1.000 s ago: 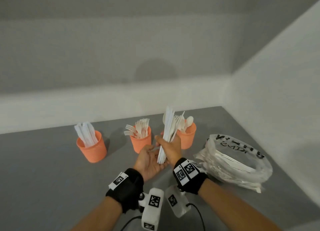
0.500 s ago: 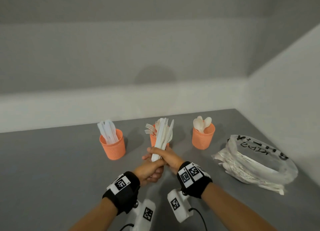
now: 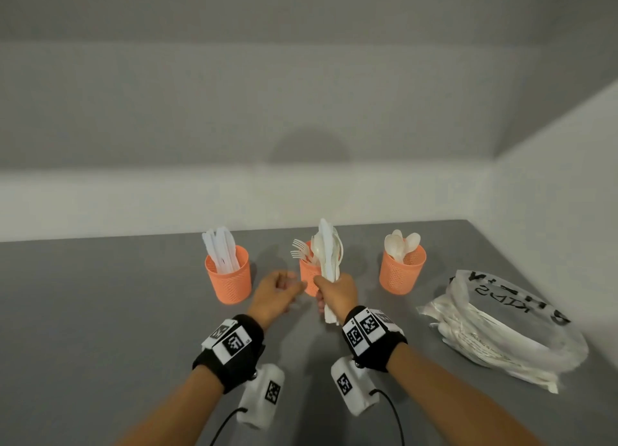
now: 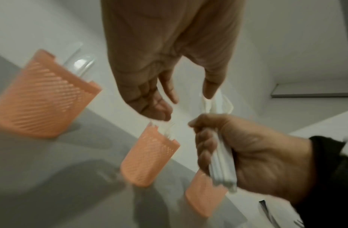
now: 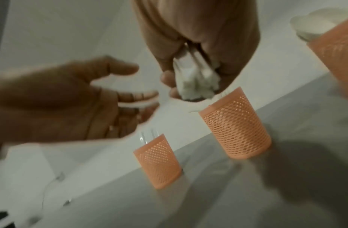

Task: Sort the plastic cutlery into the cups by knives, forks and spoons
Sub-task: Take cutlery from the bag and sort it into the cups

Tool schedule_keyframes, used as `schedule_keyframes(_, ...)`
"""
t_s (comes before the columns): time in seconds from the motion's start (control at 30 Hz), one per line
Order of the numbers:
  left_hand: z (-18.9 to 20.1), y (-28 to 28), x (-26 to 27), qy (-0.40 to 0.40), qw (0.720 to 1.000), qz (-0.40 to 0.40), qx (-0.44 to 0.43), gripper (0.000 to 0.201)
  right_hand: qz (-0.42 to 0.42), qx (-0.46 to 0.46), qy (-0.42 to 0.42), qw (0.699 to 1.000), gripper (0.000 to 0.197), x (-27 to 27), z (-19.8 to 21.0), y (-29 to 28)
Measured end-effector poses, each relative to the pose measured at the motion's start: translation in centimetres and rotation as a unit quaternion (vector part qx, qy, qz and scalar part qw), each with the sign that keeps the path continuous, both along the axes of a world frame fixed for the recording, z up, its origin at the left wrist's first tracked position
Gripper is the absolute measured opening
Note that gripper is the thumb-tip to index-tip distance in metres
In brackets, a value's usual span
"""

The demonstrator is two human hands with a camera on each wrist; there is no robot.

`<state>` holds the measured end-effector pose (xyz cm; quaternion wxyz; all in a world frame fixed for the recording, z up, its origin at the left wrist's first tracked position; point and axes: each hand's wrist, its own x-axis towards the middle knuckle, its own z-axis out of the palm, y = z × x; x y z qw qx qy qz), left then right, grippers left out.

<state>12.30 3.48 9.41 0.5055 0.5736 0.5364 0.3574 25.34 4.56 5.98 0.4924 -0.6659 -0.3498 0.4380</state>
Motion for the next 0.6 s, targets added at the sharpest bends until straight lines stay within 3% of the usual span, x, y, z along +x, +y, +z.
schedule_keyframes(0.13,1.4,0.8,2.2,-0.005,0.992,0.049,0.120,0.016,0.017,0.013,-0.121,0.992,0.050,0.2,-0.9,-0.2)
schedule_keyframes(0.3,1.4,1.7,4.5,0.033,0.983,0.098,0.152,0.012,0.040,0.040,-0.152,0.987,0.058,0.0,-0.9,-0.6)
schedule_keyframes(0.37,1.4,2.4,4.8,0.035,0.986,0.086,0.139,0.015,0.045,0.043,-0.135,0.989,0.050,0.5,-0.7,-0.9)
schedule_keyframes(0.47,1.8,3.1,4.9,0.025,0.988,0.080,0.128,0.022,0.066,0.037,-0.080,0.994,0.008,1.1,-0.2,-1.8)
schedule_keyframes(0.6,3.8,4.4,4.6,-0.129,0.977,0.133,0.107,0.011,0.088,0.028,0.012,0.996,0.015,1.8,-0.2,-2.6)
